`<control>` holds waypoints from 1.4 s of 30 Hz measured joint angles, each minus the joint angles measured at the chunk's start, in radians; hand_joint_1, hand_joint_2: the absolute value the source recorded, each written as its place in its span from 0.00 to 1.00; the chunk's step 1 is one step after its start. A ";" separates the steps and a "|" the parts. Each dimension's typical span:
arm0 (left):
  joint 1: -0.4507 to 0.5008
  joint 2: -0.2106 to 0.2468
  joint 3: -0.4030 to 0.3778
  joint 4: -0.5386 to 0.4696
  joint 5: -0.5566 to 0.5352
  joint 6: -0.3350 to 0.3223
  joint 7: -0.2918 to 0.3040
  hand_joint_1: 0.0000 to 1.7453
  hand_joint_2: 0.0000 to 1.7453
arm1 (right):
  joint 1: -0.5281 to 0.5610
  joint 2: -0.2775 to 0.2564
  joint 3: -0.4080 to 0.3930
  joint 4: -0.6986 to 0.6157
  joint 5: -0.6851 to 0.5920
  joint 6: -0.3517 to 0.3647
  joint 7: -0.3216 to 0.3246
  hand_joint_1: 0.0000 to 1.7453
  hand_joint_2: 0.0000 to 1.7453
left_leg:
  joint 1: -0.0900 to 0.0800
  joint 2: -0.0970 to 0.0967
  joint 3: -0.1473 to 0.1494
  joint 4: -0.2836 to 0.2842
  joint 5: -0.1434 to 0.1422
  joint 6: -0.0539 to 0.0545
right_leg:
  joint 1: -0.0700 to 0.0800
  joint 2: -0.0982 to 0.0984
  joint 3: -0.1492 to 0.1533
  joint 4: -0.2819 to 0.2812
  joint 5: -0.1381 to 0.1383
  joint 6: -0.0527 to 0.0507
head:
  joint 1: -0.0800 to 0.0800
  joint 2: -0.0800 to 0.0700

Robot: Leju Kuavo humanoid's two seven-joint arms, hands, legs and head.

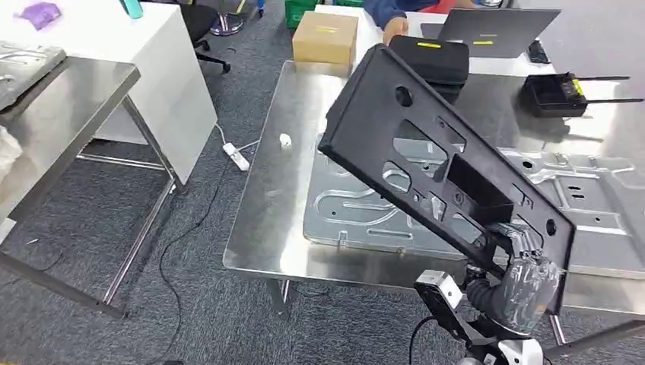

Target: Take the parts from the cabinet and place them on the table.

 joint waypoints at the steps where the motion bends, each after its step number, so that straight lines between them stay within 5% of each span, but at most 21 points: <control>1: -0.003 0.000 0.000 0.000 -0.001 0.000 0.000 0.00 1.00 | -0.004 -0.004 0.009 0.003 0.001 0.001 0.001 1.00 1.00 | -0.005 0.001 -0.001 0.000 0.001 0.003 | -0.003 0.003 -0.001 -0.003 0.002 0.006 | 0.001 0.000; 3: -0.003 -0.005 -0.002 0.000 -0.002 -0.001 0.000 0.00 1.00 | -0.009 -0.010 0.023 0.006 0.003 0.002 0.003 1.00 1.00 | 0.004 0.014 0.004 -0.014 0.011 0.015 | 0.002 0.010 0.001 -0.006 0.004 0.019 | 0.000 0.000; 4: -0.003 -0.006 -0.002 0.000 -0.002 -0.001 0.000 0.00 1.00 | -0.010 -0.015 0.028 0.008 0.003 0.002 0.005 1.00 1.00 | 0.007 0.020 0.007 -0.021 0.017 0.021 | -0.001 -0.015 -0.003 0.012 -0.010 0.020 | 0.001 0.000; 7: 0.000 -0.004 -0.002 0.000 -0.003 -0.001 0.000 0.00 1.00 | -0.025 -0.024 0.050 0.013 0.003 0.005 0.007 1.00 1.00 | 0.007 0.036 0.005 -0.022 0.018 0.026 | -0.008 -0.058 -0.102 0.219 -0.123 0.034 | 0.005 0.000; 9: 0.000 -0.004 -0.002 0.000 -0.003 -0.002 0.000 0.00 1.00 | -0.025 -0.030 0.063 0.020 0.003 0.008 0.009 1.00 1.00 | 0.007 0.043 0.004 -0.022 0.017 0.026 | -0.009 -0.061 -0.142 0.298 -0.136 0.039 | 0.005 0.000; 10: 0.000 -0.004 -0.002 0.000 -0.005 -0.004 0.000 0.00 1.00 | -0.026 -0.033 0.069 0.024 0.005 0.009 0.010 1.00 1.00 | 0.007 0.045 0.005 -0.022 0.016 0.024 | -0.011 -0.062 -0.128 0.269 -0.109 0.040 | 0.006 0.000; 13: -0.001 -0.005 -0.003 0.000 -0.010 -0.022 -0.009 0.00 1.00 | -0.036 -0.041 0.088 0.027 0.014 0.017 0.014 1.00 1.00 | 0.007 0.048 0.013 -0.021 0.010 0.015 | -0.012 -0.075 0.006 0.007 0.010 0.029 | 0.006 0.000; 17: -0.002 -0.004 -0.004 0.000 -0.012 -0.035 -0.019 0.00 1.00 | -0.050 -0.047 0.112 0.036 0.026 0.019 0.021 1.00 1.00 | 0.001 0.051 0.014 -0.021 0.008 -0.009 | 0.003 -0.072 0.008 -0.008 -0.004 0.010 | 0.005 0.000; 19: -0.002 -0.003 -0.004 0.000 -0.013 -0.038 -0.023 0.00 1.00 | -0.057 -0.048 0.121 0.040 0.029 0.019 0.025 1.00 1.00 | 0.005 0.048 0.010 -0.006 -0.006 -0.021 | -0.006 -0.071 0.014 -0.020 0.004 -0.005 | 0.005 0.000; 23: 0.000 -0.003 -0.004 0.000 -0.018 -0.045 -0.024 0.00 1.00 | -0.075 -0.050 0.144 0.049 0.039 0.032 0.032 1.00 1.00 | 0.005 0.044 -0.121 0.273 -0.148 -0.029 | 0.000 -0.068 0.011 -0.018 0.002 -0.022 | 0.003 0.000; 24: 0.000 -0.003 -0.004 0.000 -0.019 -0.046 -0.024 0.00 1.00 | -0.076 -0.051 0.147 0.054 0.041 0.035 0.032 1.00 1.00 | 0.005 0.043 -0.141 0.312 -0.149 -0.029 | 0.002 -0.066 0.011 -0.016 0.001 -0.024 | 0.003 0.000; 26: 0.001 -0.003 -0.004 0.000 -0.018 -0.046 -0.024 0.00 1.00 | -0.078 -0.053 0.152 0.060 0.041 0.035 0.033 1.00 1.00 | 0.005 0.043 -0.107 0.231 -0.082 -0.023 | 0.005 -0.061 0.013 -0.011 -0.002 -0.025 | 0.003 0.000; 28: 0.001 -0.001 -0.004 0.000 -0.018 -0.046 -0.024 0.00 1.00 | -0.083 -0.053 0.154 0.059 0.042 0.034 0.034 1.00 1.00 | 0.002 0.040 -0.023 0.053 0.006 -0.009 | 0.007 -0.055 0.017 -0.007 -0.007 -0.021 | 0.003 0.000; 29: 0.001 0.003 -0.004 0.000 -0.018 -0.047 -0.023 0.00 1.00 | -0.085 -0.053 0.156 0.061 0.042 0.034 0.034 1.00 1.00 | -0.002 0.032 -0.003 0.008 0.000 0.003 | 0.007 -0.055 0.014 -0.005 -0.009 -0.018 | 0.004 0.000; 32: -0.001 0.004 -0.005 0.000 -0.018 -0.047 -0.024 0.00 1.00 | -0.093 -0.055 0.162 0.067 0.045 0.035 0.039 1.00 1.00 | -0.010 0.033 -0.004 -0.003 0.005 0.005 | 0.005 -0.053 0.008 -0.004 -0.007 -0.001 | 0.003 0.000; 34: -0.001 0.002 -0.005 0.000 -0.019 -0.047 -0.023 0.00 1.00 | -0.100 -0.056 0.166 0.069 0.068 0.031 0.052 1.00 1.00 | 0.004 0.040 0.004 -0.020 0.017 0.019 | 0.005 -0.054 0.009 0.003 -0.014 0.009 | 0.002 0.000; 36: -0.001 0.001 -0.005 0.000 -0.021 -0.047 -0.022 0.00 1.00 | -0.111 -0.056 0.170 0.072 0.102 0.026 0.061 1.00 1.00 | 0.003 0.043 0.006 -0.024 0.019 0.027 | 0.004 -0.058 -0.026 0.080 -0.066 0.020 | 0.007 0.000; 38: -0.001 0.001 -0.005 0.000 -0.022 -0.044 -0.020 0.00 1.00 | -0.116 -0.058 0.181 0.079 0.116 0.024 0.074 1.00 1.00 | 0.003 0.044 0.004 -0.024 0.018 0.028 | -0.005 -0.058 -0.108 0.249 -0.142 0.029 | 0.006 0.000; 39: -0.002 0.002 -0.005 0.000 -0.023 -0.044 -0.019 0.00 1.00 | -0.116 -0.060 0.186 0.083 0.117 0.024 0.079 1.00 1.00 | 0.003 0.044 0.004 -0.023 0.018 0.028 | -0.008 -0.060 -0.134 0.298 -0.150 0.033 | 0.007 0.000; 40: -0.002 0.001 -0.005 0.000 -0.027 -0.044 -0.018 0.00 1.00 | -0.117 -0.062 0.191 0.087 0.119 0.024 0.087 1.00 1.00 | 0.004 0.044 0.006 -0.023 0.017 0.028 | -0.011 -0.062 -0.135 0.296 -0.133 0.036 | 0.007 0.000; 42: -0.001 0.000 -0.005 0.000 -0.030 -0.044 -0.018 0.00 1.00 | -0.129 -0.064 0.197 0.093 0.129 0.024 0.098 1.00 1.00 | 0.006 0.043 0.010 -0.021 0.013 0.022 | -0.016 -0.064 -0.076 0.168 -0.047 0.037 | 0.007 0.000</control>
